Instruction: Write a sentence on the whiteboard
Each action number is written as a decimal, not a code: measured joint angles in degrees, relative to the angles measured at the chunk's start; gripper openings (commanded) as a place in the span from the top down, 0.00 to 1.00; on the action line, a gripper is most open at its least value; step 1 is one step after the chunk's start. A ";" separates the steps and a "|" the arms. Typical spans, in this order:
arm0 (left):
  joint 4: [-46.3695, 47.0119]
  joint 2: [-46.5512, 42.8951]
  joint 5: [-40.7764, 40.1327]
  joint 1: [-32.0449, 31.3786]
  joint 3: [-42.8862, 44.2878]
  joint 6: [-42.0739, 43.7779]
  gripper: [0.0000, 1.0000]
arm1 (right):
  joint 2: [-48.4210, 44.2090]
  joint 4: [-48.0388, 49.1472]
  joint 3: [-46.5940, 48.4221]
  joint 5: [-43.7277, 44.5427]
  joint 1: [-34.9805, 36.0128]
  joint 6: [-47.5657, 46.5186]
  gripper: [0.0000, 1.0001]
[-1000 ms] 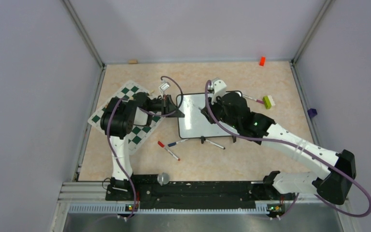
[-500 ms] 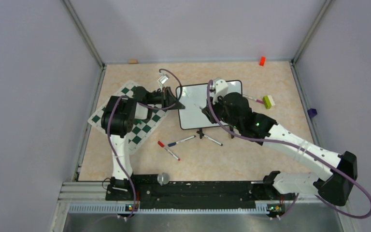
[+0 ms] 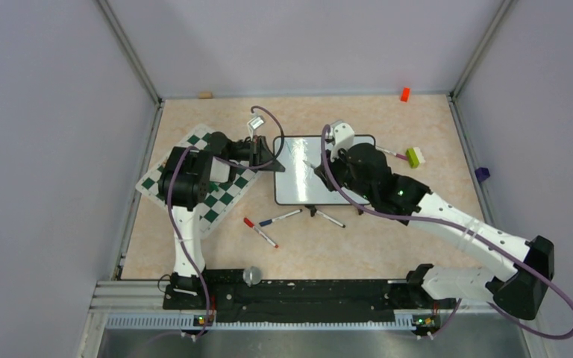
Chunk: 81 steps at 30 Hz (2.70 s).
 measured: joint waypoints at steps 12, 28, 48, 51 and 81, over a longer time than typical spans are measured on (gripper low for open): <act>0.13 0.00 1.46 -0.48 -1.49 -1.22 1.00 | -9.64 -1.64 -10.34 -10.23 -0.02 0.74 1.00; 0.13 -0.76 -0.39 -2.99 -1.49 -3.19 1.00 | -3.87 19.96 -31.34 -17.07 -0.02 12.70 1.00; 0.04 -0.76 -3.50 -4.59 -1.40 -2.97 1.00 | -0.55 28.87 -39.10 -22.51 -11.50 15.82 1.00; -0.02 -0.70 -3.52 -4.63 -0.63 -3.43 1.00 | 0.22 31.19 -40.02 -24.02 -15.08 16.74 1.00; -6.60 4.57 -7.15 -4.68 7.93 -0.50 1.00 | -8.92 20.70 -38.58 -32.94 -25.64 14.23 1.00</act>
